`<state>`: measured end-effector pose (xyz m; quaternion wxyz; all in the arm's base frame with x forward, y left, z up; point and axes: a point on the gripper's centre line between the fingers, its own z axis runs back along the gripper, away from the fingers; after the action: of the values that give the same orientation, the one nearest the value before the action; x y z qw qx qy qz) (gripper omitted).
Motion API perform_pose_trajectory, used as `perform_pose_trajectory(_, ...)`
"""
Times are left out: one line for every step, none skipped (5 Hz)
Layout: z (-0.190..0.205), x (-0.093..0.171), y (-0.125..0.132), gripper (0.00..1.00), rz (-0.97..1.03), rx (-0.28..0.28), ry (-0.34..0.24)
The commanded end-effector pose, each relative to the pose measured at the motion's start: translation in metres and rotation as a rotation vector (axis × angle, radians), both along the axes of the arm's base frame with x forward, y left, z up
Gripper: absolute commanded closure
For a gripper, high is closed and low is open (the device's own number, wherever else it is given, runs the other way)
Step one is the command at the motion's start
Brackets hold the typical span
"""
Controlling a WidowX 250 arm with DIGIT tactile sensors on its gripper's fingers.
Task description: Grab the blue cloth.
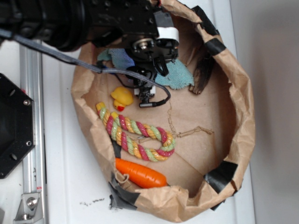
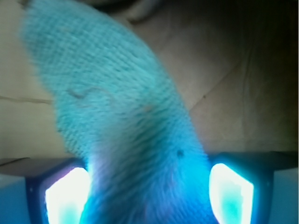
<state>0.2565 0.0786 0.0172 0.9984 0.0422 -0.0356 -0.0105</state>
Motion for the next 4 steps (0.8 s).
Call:
perform_pose_trajectory(0.009, 0.007, 0.009, 1.00, 0.040, 0.003, -0.046)
perform_pose_trajectory(0.014, 0.009, 0.003, 1.00, 0.029, 0.005, -0.053)
perform_pose_trajectory(0.019, 0.011, -0.003, 1.00, 0.021, 0.004, -0.069)
perform_pose_trajectory(0.030, 0.014, -0.009, 1.00, 0.017, -0.019, -0.095)
